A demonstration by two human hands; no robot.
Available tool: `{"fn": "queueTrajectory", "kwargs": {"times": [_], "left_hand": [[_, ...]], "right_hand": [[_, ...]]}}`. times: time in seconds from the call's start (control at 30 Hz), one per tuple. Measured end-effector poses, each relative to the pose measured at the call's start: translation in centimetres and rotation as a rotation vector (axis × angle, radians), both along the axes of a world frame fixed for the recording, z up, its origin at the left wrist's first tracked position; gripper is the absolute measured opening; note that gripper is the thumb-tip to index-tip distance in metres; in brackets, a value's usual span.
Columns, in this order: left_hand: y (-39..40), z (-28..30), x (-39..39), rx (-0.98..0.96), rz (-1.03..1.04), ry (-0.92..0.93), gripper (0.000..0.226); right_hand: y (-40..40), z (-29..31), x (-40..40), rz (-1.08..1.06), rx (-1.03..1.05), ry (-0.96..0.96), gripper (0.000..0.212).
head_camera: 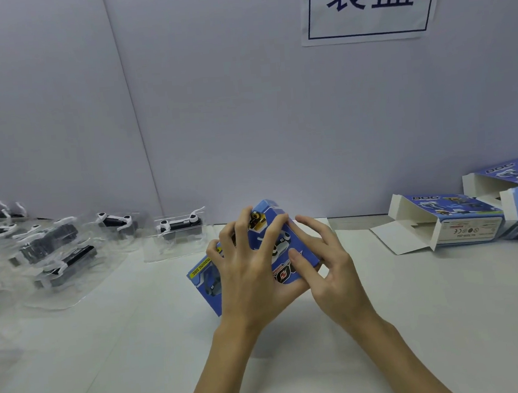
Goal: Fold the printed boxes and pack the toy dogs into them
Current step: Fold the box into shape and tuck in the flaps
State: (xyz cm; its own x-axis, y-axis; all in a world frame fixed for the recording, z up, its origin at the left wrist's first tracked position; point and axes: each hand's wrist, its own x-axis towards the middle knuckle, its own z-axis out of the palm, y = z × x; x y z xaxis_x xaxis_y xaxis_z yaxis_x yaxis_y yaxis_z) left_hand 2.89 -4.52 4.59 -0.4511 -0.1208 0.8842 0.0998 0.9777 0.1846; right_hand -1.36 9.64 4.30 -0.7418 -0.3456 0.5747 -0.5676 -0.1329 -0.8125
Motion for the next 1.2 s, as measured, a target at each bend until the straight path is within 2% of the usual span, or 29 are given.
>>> {"fn": "queueTrajectory", "kwargs": {"times": [0.1, 0.27, 0.37, 0.47, 0.63, 0.7, 0.77, 0.83, 0.9, 1.0, 1.03, 1.13, 1.2], "left_hand": [[-0.2, 0.0, -0.3, 0.017, -0.058, -0.052, 0.081], [-2.0, -1.3, -0.3, -0.055, -0.087, -0.431, 0.093], [-2.9, -2.0, -0.5, 0.109, -0.079, -0.546, 0.086], [-2.9, -2.2, -0.8, 0.426, -0.162, -0.413, 0.081], [-3.8, -1.1, -0.5, 1.003, -0.182, -0.059, 0.078], [-4.4, -0.7, -0.4, 1.199, -0.193, -0.024, 0.072], [-4.4, -0.7, -0.4, 1.327, -0.229, -0.027, 0.067], [-4.0, -0.5, -0.5, 1.395, -0.298, -0.017, 0.068], [-3.6, -0.3, -0.4, 1.422, -0.387, -0.013, 0.069], [-3.1, -0.4, -0.3, 1.32, -0.559, -0.097, 0.061], [-2.6, -0.5, -0.3, 1.26, -0.63, -0.16, 0.057], [-0.8, -1.2, -0.5, 1.164, -0.77, -0.304, 0.046], [0.0, -1.8, -0.9, 1.196, -0.77, -0.288, 0.052]], "right_hand": [[-0.2, -0.3, -0.3, -0.031, 0.01, -0.032, 0.049], [0.6, -1.0, -2.2, -0.225, -0.046, -0.217, 0.038], [1.4, -1.5, -3.0, -0.322, 0.03, -0.298, 0.041], [1.4, -1.8, -3.3, -0.359, 0.172, -0.214, 0.071], [2.3, -1.5, -3.6, -0.293, 0.356, 0.218, 0.096], [2.5, -1.1, -3.7, -0.293, 0.437, 0.332, 0.107], [2.2, -0.7, -3.4, -0.277, 0.443, 0.382, 0.107], [1.8, -0.6, -3.1, -0.234, 0.312, 0.319, 0.099], [1.7, -0.6, -3.0, -0.244, 0.128, 0.177, 0.085], [1.6, -0.4, -3.0, -0.373, -0.092, -0.085, 0.058], [1.7, -0.3, -3.2, -0.384, -0.155, -0.179, 0.055], [2.0, -0.6, -3.7, -0.397, -0.208, -0.335, 0.058], [2.1, -0.9, -4.0, -0.418, -0.184, -0.342, 0.055]]}}
